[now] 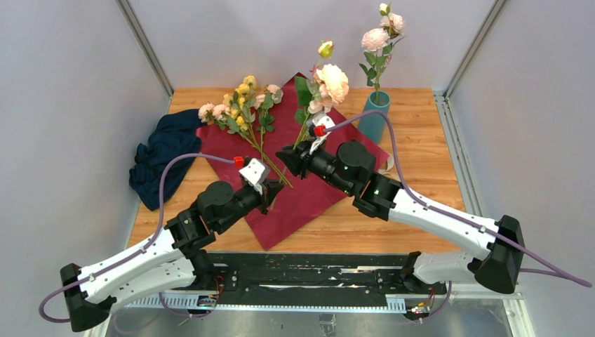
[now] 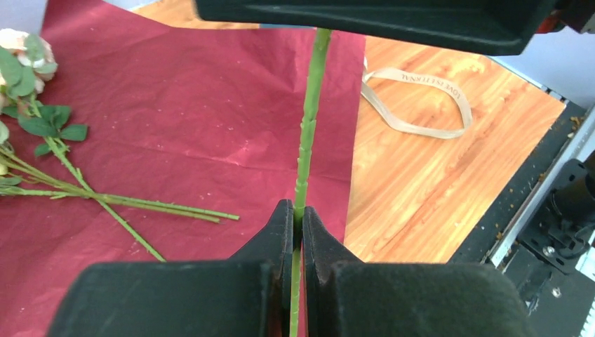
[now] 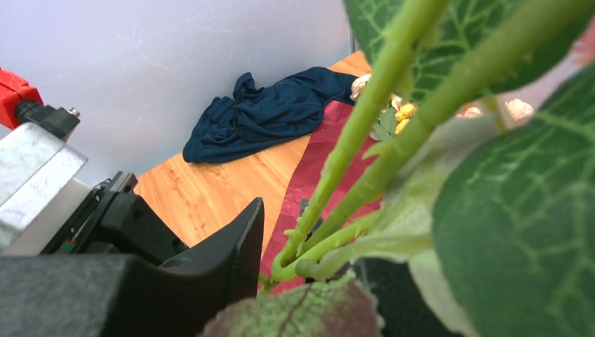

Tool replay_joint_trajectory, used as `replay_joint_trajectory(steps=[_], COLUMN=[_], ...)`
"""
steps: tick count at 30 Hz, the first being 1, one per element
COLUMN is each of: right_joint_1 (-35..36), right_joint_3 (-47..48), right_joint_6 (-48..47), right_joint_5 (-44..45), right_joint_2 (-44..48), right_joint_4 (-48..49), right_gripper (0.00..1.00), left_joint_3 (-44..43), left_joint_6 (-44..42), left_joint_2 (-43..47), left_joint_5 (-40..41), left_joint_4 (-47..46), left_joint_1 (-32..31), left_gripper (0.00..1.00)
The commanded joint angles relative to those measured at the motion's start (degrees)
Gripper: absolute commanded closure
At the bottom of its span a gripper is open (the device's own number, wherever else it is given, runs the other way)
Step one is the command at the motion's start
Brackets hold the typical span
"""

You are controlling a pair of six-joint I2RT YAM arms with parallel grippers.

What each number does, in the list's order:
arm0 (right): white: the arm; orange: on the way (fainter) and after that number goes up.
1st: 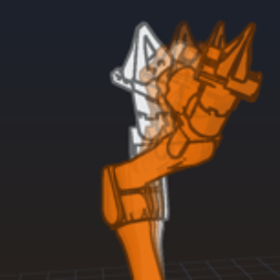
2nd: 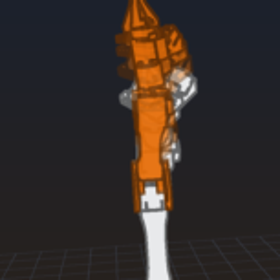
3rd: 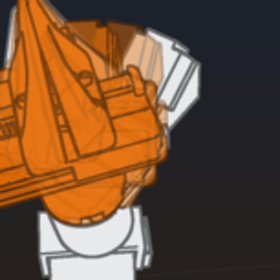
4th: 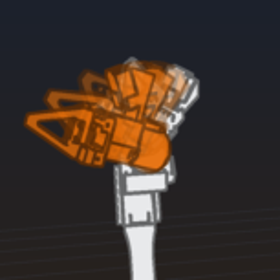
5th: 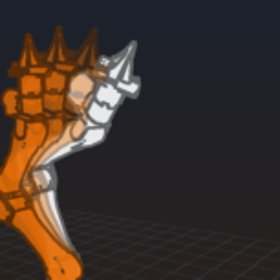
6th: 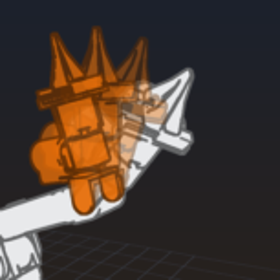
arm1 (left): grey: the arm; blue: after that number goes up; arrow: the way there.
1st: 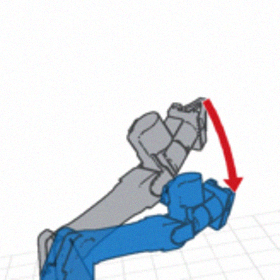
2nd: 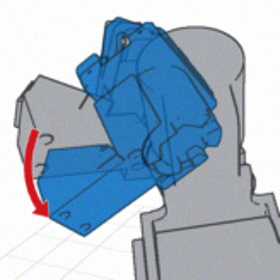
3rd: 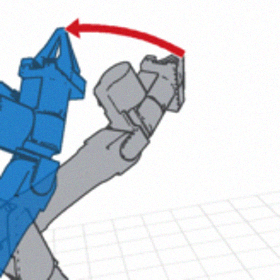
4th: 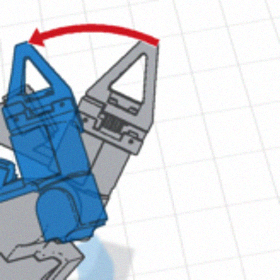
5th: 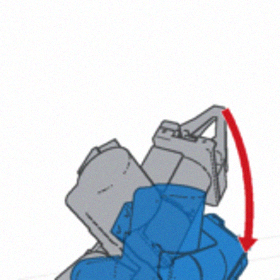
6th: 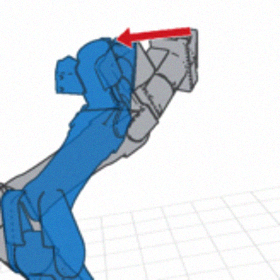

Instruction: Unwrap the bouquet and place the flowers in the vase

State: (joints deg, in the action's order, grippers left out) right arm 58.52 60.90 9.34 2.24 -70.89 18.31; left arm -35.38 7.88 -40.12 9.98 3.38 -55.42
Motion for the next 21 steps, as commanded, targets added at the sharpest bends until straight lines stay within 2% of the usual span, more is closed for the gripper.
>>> replay_joint_trajectory(steps=[1,11,12,15,16,18,20,21], right_joint_1=[0.5,0.4,0.4,0.3,0.3,0.0,-0.2,-0.3], right_joint_3=[1.8,-0.6,-0.7,-0.8,-0.9,-0.8,-0.6,-0.5], right_joint_6=[-2.4,-3.8,-3.9,-4.0,-4.1,-3.9,-3.5,-3.2], right_joint_5=[1.9,5.1,5.2,5.5,5.7,5.7,5.3,4.9], right_joint_2=[3.8,8.5,8.7,8.7,8.6,7.9,7.2,6.6], right_joint_4=[-2.8,-4.5,-4.4,-4.7,-4.7,-5.0,-4.9,-4.9], right_gripper=[0.72,0.72,0.74,0.90,0.90,0.85,0.69,0.65], left_joint_3=[-2.9,-4.5,-4.5,-4.2,-4.0,-3.6,-3.6,-3.7], left_joint_6=[-0.1,1.2,1.4,1.4,1.4,1.5,1.4,1.4], left_joint_2=[1.5,-0.9,-0.9,-0.5,-0.3,0.5,0.6,0.7], left_joint_5=[5.9,6.7,6.9,6.6,6.3,5.8,5.6,5.6], left_joint_4=[3.8,2.6,2.5,1.9,1.4,1.0,1.4,1.6], left_joint_1=[-0.5,-0.5,-0.5,-0.5,-0.4,-0.5,-0.5,-0.5], left_gripper=[1.00,1.00,1.00,1.00,1.00,1.00,1.00,1.00])
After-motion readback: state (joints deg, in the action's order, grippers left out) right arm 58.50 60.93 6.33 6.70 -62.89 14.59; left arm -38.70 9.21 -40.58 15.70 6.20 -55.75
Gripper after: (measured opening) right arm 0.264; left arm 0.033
